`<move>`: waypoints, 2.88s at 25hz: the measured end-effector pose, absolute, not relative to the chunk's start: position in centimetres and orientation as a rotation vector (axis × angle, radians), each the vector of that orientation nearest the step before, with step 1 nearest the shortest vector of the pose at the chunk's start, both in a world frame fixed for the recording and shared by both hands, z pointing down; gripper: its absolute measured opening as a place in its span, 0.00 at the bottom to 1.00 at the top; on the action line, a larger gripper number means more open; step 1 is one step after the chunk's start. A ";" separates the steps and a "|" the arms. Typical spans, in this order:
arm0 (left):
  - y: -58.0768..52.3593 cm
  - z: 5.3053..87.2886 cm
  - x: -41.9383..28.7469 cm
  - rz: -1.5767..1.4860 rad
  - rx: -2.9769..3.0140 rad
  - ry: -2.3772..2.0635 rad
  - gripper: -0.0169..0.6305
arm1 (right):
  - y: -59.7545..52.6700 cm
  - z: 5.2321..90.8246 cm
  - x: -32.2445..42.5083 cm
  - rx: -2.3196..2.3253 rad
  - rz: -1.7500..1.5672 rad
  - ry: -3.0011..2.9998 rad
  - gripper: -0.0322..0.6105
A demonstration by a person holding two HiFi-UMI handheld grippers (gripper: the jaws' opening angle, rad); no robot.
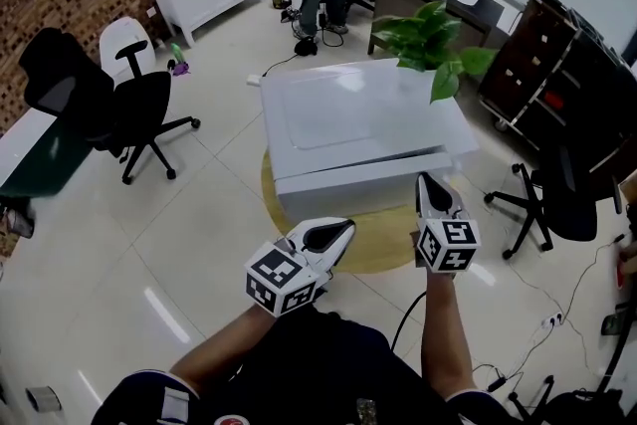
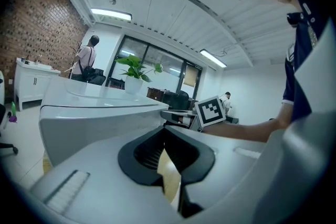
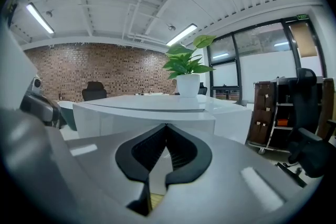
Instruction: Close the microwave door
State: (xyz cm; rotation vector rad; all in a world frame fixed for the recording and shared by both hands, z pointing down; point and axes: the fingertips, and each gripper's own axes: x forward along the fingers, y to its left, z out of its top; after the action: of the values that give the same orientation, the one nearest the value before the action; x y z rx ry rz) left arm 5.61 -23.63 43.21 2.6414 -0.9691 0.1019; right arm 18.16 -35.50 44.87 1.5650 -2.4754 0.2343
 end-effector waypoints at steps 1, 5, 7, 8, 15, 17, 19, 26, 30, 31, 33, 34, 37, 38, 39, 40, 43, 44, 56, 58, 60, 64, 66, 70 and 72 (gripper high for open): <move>-23.6 43.3 5.6 0.102 2.638 -0.971 0.03 | -35.5 44.9 18.1 1.558 0.230 -2.480 0.05; -23.3 43.8 5.6 0.105 2.620 -0.970 0.03 | -35.5 44.8 18.0 1.506 0.217 -2.494 0.05; -23.2 44.2 5.6 0.110 2.612 -0.966 0.03 | -35.5 44.9 18.0 1.480 0.215 -2.505 0.05; -23.1 44.3 5.7 0.112 2.609 -0.964 0.03 | -35.5 44.9 18.0 1.469 0.218 -2.511 0.05; -23.1 45.0 5.2 0.123 2.583 -0.968 0.03 | -37.3 44.6 17.6 1.476 0.260 -2.513 0.06; -23.2 45.1 5.2 0.122 2.581 -0.967 0.03 | -37.4 44.6 17.6 1.499 0.268 -2.528 0.06; -23.2 44.9 5.4 0.118 2.588 -0.961 0.03 | -37.4 44.7 17.7 1.498 0.272 -2.547 0.06; -22.2 43.9 5.6 0.110 2.614 -0.974 0.03 | -37.2 44.7 17.5 1.467 0.276 -2.545 0.05; -21.6 43.1 6.0 0.094 2.637 -0.990 0.03 | -35.7 43.3 17.1 1.465 0.264 -2.590 0.05; -21.6 42.9 6.0 0.089 2.641 -0.994 0.03 | -35.3 42.9 16.9 1.457 0.254 -2.603 0.05; -21.5 42.6 6.2 0.075 2.649 -1.000 0.03 | -34.2 42.0 16.7 1.444 0.229 -2.624 0.05; -21.4 42.4 6.4 0.067 2.653 -1.001 0.03 | -33.7 41.6 16.7 1.441 0.218 -2.633 0.05; -21.1 41.9 6.8 0.047 2.670 -1.002 0.03 | -31.8 40.6 16.7 1.434 0.201 -2.661 0.05; -21.0 41.7 7.0 0.043 2.676 -1.001 0.03 | -31.1 40.4 16.7 1.428 0.200 -2.670 0.05; -20.9 41.5 7.1 0.039 2.682 -0.999 0.03 | -30.4 40.2 16.6 1.419 0.199 -2.679 0.05; -20.8 41.4 7.2 0.036 2.688 -0.997 0.03 | -29.7 40.1 16.4 1.411 0.199 -2.688 0.05; -20.4 41.1 7.6 0.029 2.706 -0.986 0.03 | -27.9 39.8 16.0 1.397 0.196 -2.712 0.05; -20.2 41.0 7.7 0.028 2.711 -0.983 0.03 | -27.4 39.6 15.9 1.398 0.189 -2.716 0.05; -19.4 39.8 8.7 0.029 2.756 -0.954 0.03 | -23.3 39.6 14.3 1.336 0.171 -2.749 0.05; -19.1 39.8 8.7 0.036 2.760 -0.954 0.03 | -23.0 39.4 14.1 1.328 0.169 -2.756 0.05; -19.1 39.8 8.5 0.040 2.762 -0.957 0.03 | -22.9 39.4 13.8 1.319 0.160 -2.755 0.05; -18.9 39.7 8.1 0.044 2.762 -0.966 0.03 | -22.8 39.2 13.4 1.315 0.145 -2.748 0.05; -18.8 39.7 8.0 0.044 2.760 -0.967 0.03 | -22.6 39.1 13.3 1.314 0.139 -2.747 0.05; -18.6 39.8 8.1 0.041 2.760 -0.960 0.03 | -22.4 39.2 13.3 1.311 0.118 -2.725 0.05; -18.4 39.8 8.2 0.041 2.760 -0.955 0.03 | -22.3 39.2 13.4 1.314 0.116 -2.721 0.05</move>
State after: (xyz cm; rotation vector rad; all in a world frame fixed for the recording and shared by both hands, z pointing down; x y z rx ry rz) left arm 8.16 -18.40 39.79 2.7598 -0.9549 0.0409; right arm 13.43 -22.35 39.19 1.3138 -2.7214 0.1157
